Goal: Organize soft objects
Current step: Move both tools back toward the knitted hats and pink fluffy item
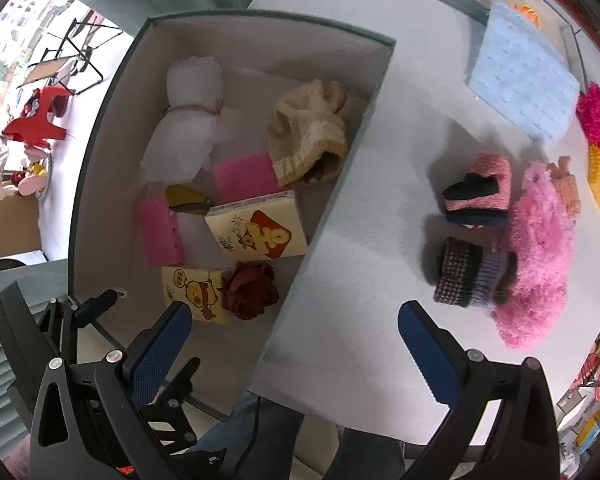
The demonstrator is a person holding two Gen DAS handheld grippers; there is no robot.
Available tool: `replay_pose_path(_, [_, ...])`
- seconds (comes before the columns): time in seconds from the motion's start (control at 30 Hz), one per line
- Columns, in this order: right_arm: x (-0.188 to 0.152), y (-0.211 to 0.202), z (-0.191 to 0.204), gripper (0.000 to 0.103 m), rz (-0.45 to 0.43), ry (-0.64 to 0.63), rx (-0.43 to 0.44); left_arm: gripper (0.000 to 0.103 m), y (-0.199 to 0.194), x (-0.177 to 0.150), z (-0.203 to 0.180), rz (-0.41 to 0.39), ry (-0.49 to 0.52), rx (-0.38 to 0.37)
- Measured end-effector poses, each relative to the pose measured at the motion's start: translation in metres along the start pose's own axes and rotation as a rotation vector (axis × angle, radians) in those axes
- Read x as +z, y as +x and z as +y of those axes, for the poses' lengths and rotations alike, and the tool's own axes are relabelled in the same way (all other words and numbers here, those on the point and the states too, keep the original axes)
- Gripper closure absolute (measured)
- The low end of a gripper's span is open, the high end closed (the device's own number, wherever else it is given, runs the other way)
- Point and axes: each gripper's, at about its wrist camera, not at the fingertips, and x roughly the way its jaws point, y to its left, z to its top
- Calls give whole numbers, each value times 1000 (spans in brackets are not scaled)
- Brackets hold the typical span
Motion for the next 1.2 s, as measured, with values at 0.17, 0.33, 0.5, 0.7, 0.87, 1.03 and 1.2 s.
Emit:
replay_pose_path(0.17, [-2, -12, -17, 0, -36, 35, 18, 0, -15, 9, -11, -17, -5, 43])
replay_pose_path(0.33, [-12, -26, -47, 0, -73, 39, 51, 0, -27, 17, -41, -23, -21, 75])
replay_pose_path(0.5, [-30, -39, -92, 0, -112, 80, 60, 0, -42, 25, -77, -33, -16, 72])
replay_pose_path(0.7, [-53, -32, -171, 0, -91, 198, -16, 0, -50, 39, -115, -11, 5, 41])
replay_pose_path(0.87, [-51, -8, -210, 0, -36, 263, -59, 0, -51, 72, -136, 1, 57, 58])
replay_pose_path(1.03, [-19, 6, -207, 0, -96, 275, -53, 0, -47, 86, -143, 34, 57, 57])
replay_pose_path(1.2, [16, 36, -215, 0, -100, 300, -114, 0, -43, 98, -151, 58, 41, 50])
